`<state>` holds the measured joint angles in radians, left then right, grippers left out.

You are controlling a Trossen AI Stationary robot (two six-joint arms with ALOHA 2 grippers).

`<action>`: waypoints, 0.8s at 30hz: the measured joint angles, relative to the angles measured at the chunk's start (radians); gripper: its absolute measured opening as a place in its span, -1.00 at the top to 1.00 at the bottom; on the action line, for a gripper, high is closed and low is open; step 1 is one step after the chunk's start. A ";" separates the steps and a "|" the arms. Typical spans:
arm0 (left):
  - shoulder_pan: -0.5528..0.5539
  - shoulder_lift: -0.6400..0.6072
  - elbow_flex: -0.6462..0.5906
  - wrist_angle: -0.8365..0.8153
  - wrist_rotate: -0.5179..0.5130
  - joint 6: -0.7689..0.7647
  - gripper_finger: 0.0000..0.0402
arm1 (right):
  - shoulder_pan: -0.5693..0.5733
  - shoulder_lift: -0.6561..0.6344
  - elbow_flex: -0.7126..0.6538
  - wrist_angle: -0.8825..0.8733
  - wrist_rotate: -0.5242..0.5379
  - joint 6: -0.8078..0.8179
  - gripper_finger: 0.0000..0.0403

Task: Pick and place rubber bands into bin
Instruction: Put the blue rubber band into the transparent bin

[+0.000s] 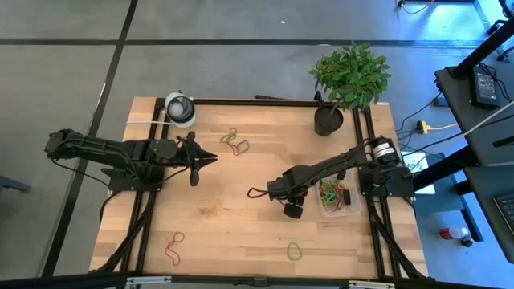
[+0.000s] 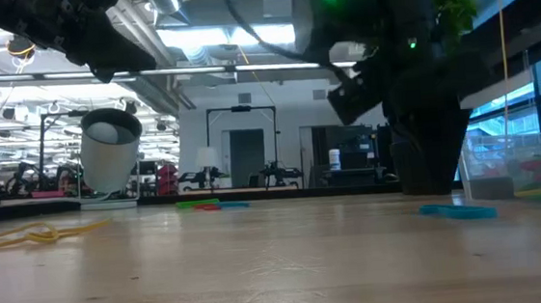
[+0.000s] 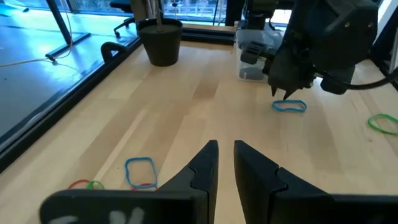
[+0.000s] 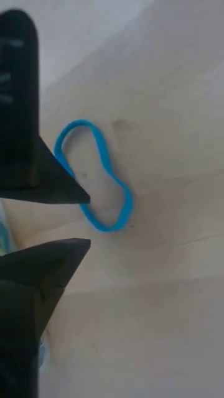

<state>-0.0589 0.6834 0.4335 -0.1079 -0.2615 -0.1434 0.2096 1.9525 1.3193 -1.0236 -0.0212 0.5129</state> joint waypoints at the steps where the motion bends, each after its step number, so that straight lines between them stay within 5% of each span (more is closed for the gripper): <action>1: 0.000 0.000 0.000 -0.005 0.000 0.000 0.76 | 0.000 0.010 0.000 0.007 0.000 0.001 0.50; 8: 0.000 0.000 0.000 -0.009 0.000 0.000 0.76 | 0.000 0.043 0.000 0.102 -0.001 -0.018 0.58; 15: 0.000 0.000 0.000 -0.009 -0.003 0.000 0.76 | 0.000 0.030 0.000 0.102 0.001 -0.023 0.96; 24: 0.000 0.000 0.000 -0.009 -0.007 0.000 0.76 | 0.000 -0.166 0.040 0.047 0.068 0.052 0.99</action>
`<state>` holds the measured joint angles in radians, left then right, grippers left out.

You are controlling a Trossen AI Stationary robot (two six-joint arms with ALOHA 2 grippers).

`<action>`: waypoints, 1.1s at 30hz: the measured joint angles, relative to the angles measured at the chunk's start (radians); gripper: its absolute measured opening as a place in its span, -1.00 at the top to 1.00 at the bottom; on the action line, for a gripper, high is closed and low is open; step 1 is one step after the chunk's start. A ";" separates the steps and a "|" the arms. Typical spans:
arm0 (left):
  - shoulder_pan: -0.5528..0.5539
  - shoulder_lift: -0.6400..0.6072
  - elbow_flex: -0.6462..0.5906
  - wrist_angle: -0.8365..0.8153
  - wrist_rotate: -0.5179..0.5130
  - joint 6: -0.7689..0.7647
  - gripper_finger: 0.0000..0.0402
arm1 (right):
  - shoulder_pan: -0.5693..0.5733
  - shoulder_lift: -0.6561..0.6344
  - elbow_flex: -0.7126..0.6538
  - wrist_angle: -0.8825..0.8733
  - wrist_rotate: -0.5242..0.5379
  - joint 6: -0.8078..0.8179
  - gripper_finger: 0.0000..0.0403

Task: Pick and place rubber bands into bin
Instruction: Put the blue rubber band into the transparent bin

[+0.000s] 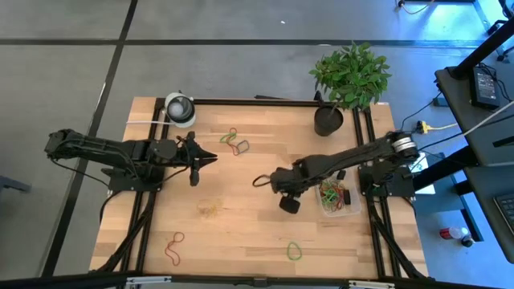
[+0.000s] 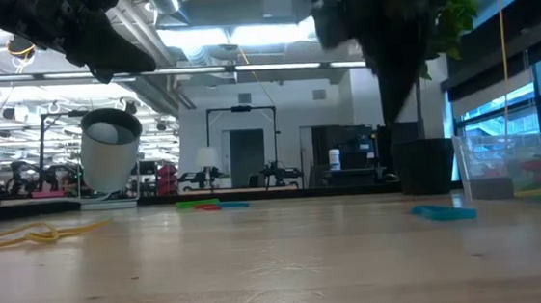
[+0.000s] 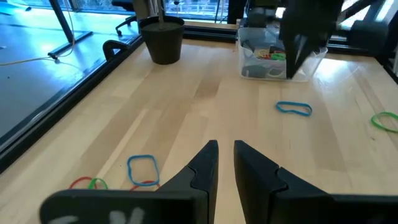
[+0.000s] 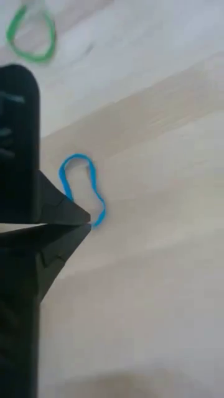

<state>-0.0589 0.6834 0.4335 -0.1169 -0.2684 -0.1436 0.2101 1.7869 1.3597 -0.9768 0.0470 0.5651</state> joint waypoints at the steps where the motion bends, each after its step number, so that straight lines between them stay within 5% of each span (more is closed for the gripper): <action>1: 0.000 0.000 0.000 0.000 0.000 0.000 0.76 | 0.000 -0.031 0.000 -0.002 0.005 0.009 0.99; 8: 0.000 0.000 0.000 0.000 -0.003 0.000 0.76 | 0.003 -0.073 -0.013 -0.012 0.031 0.047 0.93; 21: 0.000 0.000 0.000 0.000 -0.003 0.000 0.76 | 0.010 0.035 -0.124 0.106 -0.015 -0.140 0.33; 33: 0.001 0.000 0.000 -0.018 -0.004 0.000 0.76 | 0.010 0.136 -0.156 0.163 -0.015 -0.198 0.48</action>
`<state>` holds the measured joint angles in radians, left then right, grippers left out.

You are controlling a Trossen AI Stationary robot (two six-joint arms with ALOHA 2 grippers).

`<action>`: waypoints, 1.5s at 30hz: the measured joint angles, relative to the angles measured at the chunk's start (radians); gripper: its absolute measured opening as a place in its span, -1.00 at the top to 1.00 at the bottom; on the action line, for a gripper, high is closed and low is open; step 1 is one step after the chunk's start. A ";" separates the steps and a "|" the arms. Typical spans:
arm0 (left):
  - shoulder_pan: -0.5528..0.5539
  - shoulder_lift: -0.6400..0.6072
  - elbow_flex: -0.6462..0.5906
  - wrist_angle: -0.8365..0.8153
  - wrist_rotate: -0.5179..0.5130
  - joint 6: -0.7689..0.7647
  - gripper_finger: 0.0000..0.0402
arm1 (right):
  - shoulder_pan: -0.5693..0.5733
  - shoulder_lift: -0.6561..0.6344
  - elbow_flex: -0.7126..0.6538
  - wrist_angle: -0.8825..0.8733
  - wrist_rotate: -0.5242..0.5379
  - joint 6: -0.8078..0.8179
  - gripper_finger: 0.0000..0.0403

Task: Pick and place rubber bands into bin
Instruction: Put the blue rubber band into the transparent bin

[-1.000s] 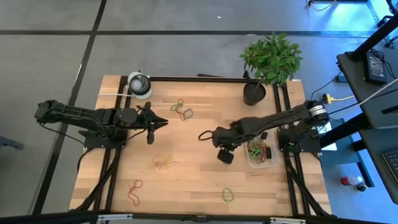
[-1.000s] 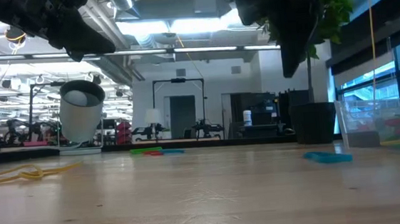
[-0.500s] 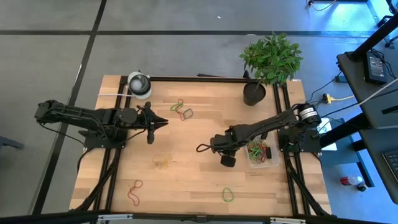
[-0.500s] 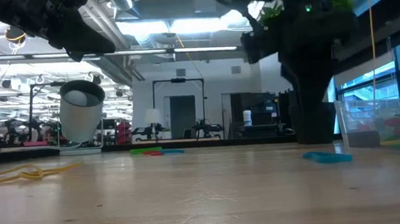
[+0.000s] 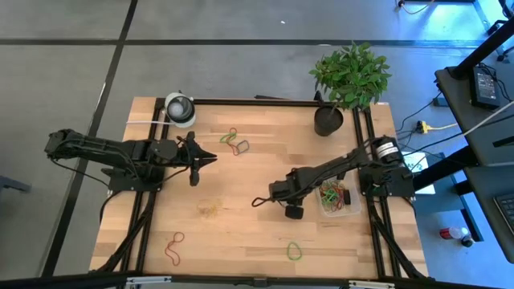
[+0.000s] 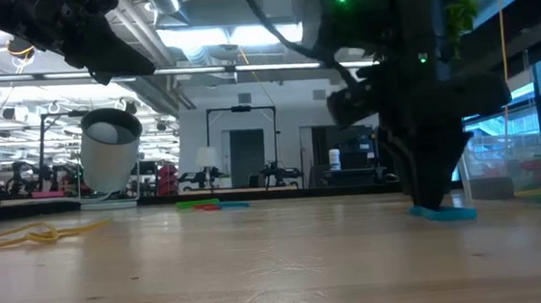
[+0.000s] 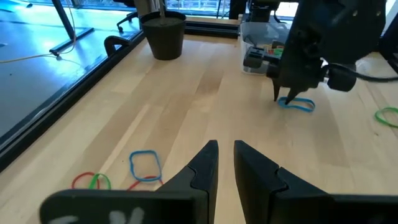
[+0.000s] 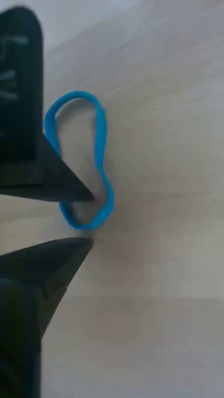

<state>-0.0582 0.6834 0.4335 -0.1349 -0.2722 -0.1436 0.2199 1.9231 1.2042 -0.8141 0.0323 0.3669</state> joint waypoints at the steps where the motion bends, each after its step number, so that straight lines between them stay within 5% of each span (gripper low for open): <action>1: 0.000 0.000 0.000 0.000 0.000 0.000 0.76 | 0.000 0.008 0.002 0.003 0.000 -0.003 0.52; 8: 0.000 0.000 0.000 -0.001 0.000 0.000 0.76 | -0.001 0.046 0.016 -0.011 -0.040 0.010 0.95; 20: 0.000 0.000 0.000 0.003 0.000 0.000 0.76 | -0.001 -0.240 0.152 -0.131 0.055 0.088 0.99; 32: 0.000 0.000 0.000 0.003 0.000 0.000 0.76 | -0.001 -0.518 0.086 -0.730 0.157 0.417 1.00; 36: 0.000 0.000 0.000 0.004 0.000 -0.002 0.76 | -0.001 -0.574 -0.053 -0.678 0.101 0.444 1.00; 45: 0.000 0.000 0.000 0.003 0.000 -0.003 0.76 | -0.001 -0.611 -0.439 -0.246 -0.017 0.571 0.96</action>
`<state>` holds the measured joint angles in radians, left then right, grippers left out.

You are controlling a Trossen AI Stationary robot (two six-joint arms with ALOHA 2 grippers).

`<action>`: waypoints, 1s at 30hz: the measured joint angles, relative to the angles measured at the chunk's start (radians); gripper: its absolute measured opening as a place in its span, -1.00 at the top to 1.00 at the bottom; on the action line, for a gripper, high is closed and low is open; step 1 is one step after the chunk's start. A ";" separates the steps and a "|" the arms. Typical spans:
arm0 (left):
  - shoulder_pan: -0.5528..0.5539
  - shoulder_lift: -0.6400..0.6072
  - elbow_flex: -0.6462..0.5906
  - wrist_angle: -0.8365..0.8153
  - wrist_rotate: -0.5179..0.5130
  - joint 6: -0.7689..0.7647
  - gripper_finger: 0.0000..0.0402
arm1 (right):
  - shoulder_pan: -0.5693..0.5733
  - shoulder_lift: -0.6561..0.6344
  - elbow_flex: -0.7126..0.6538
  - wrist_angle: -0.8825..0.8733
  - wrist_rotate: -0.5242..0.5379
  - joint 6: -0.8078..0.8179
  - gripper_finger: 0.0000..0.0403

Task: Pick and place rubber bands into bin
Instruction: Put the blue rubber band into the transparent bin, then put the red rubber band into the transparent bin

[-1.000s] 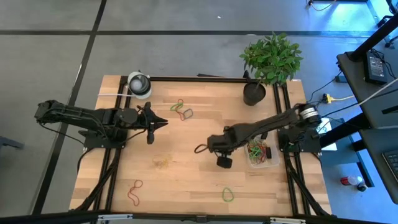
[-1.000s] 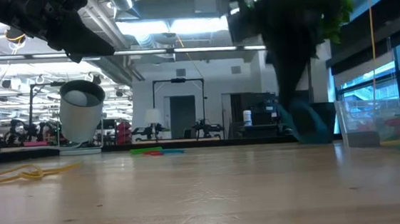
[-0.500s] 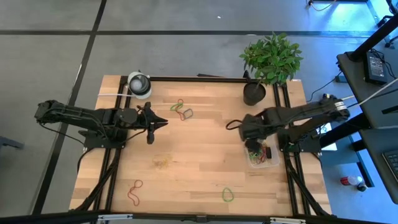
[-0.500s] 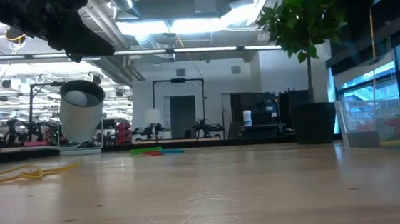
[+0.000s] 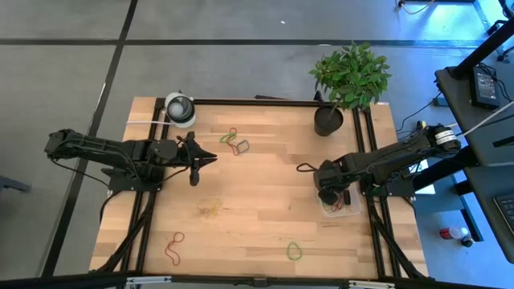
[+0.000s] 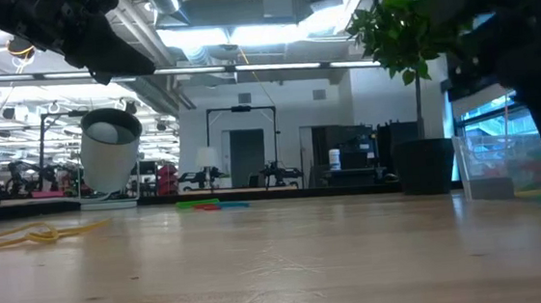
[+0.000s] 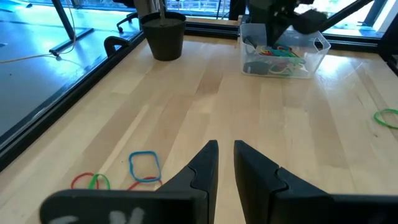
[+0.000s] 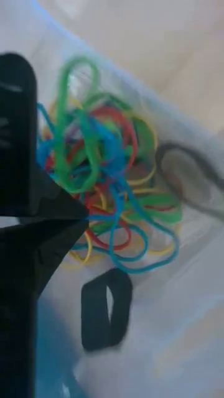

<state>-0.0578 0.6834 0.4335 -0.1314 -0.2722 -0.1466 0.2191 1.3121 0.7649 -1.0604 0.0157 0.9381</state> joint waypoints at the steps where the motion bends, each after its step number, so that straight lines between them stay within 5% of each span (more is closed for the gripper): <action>1: 0.000 0.000 0.000 0.000 0.000 -0.002 0.76 | 0.000 0.000 -0.022 0.018 -0.006 0.030 0.93; 12: 0.000 0.000 0.000 0.000 0.000 -0.015 0.73 | 0.000 -0.034 0.031 -0.032 -0.023 0.041 0.34; 19: -0.045 0.021 0.057 -0.027 0.041 0.037 0.41 | 0.000 -0.126 0.135 -0.194 0.041 0.026 -0.01; 25: -0.126 0.145 0.261 -0.341 0.047 0.001 0.11 | 0.000 -0.240 0.158 -0.219 0.133 0.025 -0.10; 30: -0.194 0.325 0.464 -0.746 0.100 -0.293 0.04 | 0.000 -0.318 0.158 -0.227 0.178 0.026 -0.07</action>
<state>-0.2515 1.0084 0.8977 -0.8778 -0.1722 -0.4399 0.2192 0.9939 0.9230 -1.2877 0.1938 0.9638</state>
